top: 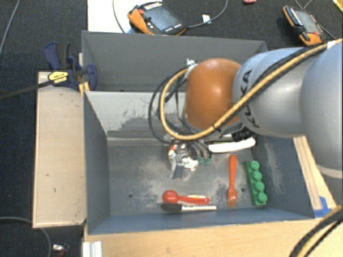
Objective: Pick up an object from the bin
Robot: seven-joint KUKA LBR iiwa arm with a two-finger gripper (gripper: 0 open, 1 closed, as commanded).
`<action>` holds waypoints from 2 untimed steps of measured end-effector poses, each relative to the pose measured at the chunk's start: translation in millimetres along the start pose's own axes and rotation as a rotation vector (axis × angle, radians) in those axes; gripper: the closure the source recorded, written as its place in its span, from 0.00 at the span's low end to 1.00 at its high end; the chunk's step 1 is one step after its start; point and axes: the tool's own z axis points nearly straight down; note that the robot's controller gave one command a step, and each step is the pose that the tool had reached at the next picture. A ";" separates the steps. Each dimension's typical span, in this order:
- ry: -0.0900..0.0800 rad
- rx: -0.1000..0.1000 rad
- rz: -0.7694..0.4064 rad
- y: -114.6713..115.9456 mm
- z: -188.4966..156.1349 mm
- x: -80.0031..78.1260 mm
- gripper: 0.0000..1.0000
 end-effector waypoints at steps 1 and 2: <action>-0.008 -0.001 0.006 -0.6 -4.7 -1.9 0.00; -0.004 -0.001 -0.190 -67.2 74.0 -26.8 0.00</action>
Offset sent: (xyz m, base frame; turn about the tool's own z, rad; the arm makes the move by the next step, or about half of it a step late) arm 0.0264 -0.0668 -0.0739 -0.1922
